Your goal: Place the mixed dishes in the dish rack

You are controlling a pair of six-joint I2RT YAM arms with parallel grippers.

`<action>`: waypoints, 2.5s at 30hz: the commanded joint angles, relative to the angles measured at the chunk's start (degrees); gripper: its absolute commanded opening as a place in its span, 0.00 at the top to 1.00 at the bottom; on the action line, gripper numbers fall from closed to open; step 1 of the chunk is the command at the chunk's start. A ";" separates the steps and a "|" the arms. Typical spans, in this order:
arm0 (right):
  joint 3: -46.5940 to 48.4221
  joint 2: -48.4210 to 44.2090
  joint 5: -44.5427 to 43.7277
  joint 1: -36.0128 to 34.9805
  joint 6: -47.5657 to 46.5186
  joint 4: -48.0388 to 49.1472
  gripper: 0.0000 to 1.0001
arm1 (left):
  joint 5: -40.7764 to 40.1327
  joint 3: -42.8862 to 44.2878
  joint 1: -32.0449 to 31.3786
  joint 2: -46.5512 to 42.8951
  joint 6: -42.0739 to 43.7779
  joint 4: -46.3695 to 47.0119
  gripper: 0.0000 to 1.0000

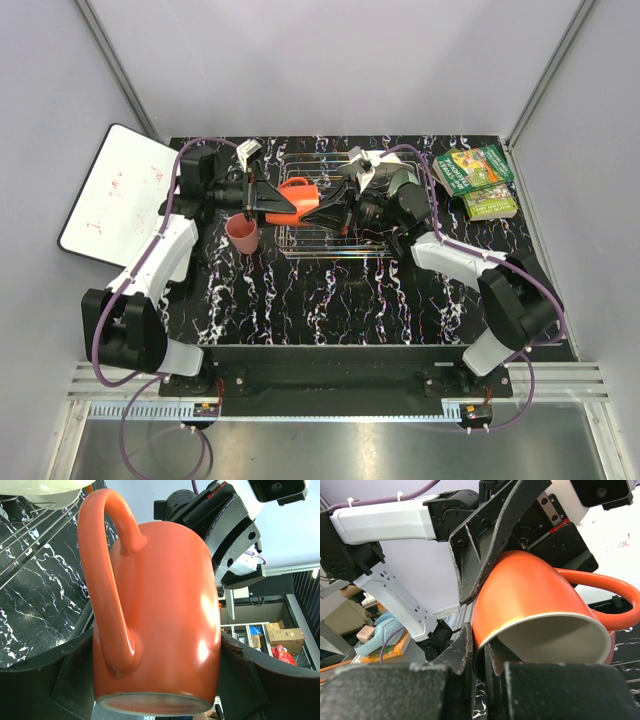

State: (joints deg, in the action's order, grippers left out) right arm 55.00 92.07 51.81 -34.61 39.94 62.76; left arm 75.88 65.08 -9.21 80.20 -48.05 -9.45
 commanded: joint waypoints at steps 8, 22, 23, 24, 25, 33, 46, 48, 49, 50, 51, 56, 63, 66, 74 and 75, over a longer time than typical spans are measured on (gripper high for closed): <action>2.04 1.88 -0.75 -1.69 1.63 0.52 1.00 | 2.35 1.63 -0.46 -1.81 0.77 3.48 0.10; 0.02 2.76 -0.04 -3.53 2.16 1.48 1.00 | 1.73 2.25 0.25 -1.10 -0.11 4.18 0.91; -0.77 2.67 -0.48 -3.71 2.07 1.83 1.00 | 1.73 2.25 0.25 -1.19 -0.20 4.27 0.83; -1.04 2.67 -0.57 -3.88 1.89 1.84 1.00 | 1.56 2.25 0.25 -1.10 -0.46 4.27 0.63; -1.04 2.85 -0.57 -4.15 1.81 1.84 1.00 | 1.21 2.07 0.33 -1.10 -0.55 4.18 0.51; -0.25 3.82 -0.31 -4.76 1.37 1.05 1.00 | 1.20 2.16 0.86 -1.01 -1.34 4.09 0.01; 0.28 3.29 -0.40 -5.91 0.66 -0.27 1.00 | -0.20 1.01 2.35 -1.11 -0.90 4.44 0.03; 0.19 3.29 -0.48 -5.99 0.40 -0.53 1.00 | -0.29 1.10 2.45 -1.02 -1.08 4.36 0.04; -0.07 3.38 -0.57 -5.99 0.40 -0.54 1.00 | -0.29 0.93 2.45 -1.19 -1.08 4.44 0.07; 0.02 3.38 -0.57 -6.00 0.40 -0.45 1.00 | -0.38 0.93 2.45 -1.19 -1.08 4.44 0.09; -0.16 3.46 -0.48 -6.08 0.31 -0.45 1.00 | -0.38 0.93 2.53 -1.10 -1.17 4.53 0.11; -0.25 3.73 -0.48 -6.26 0.14 -0.62 1.00 | -0.29 0.67 2.62 -0.93 -1.78 5.49 0.49; 0.37 2.68 -1.01 -6.26 -3.11 -7.80 0.62 | 0.76 0.49 3.24 -1.01 -3.10 7.34 1.00; -0.68 0.57 -2.23 -6.17 -6.18 -11.94 0.38 | 1.29 0.66 3.85 -1.19 -3.10 7.26 1.00; -4.64 -9.62 -6.89 -2.92 -16.37 -26.07 0.00 | 1.21 1.36 5.08 -0.93 -0.38 3.75 1.00; -4.73 -10.85 -7.33 -2.05 -17.69 -28.29 0.00 | 1.03 1.89 5.26 -0.93 2.23 2.09 1.00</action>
State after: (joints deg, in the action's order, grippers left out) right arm 51.99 86.37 45.82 -38.92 29.04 47.44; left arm 74.83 64.05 -5.43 80.75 -48.38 -8.93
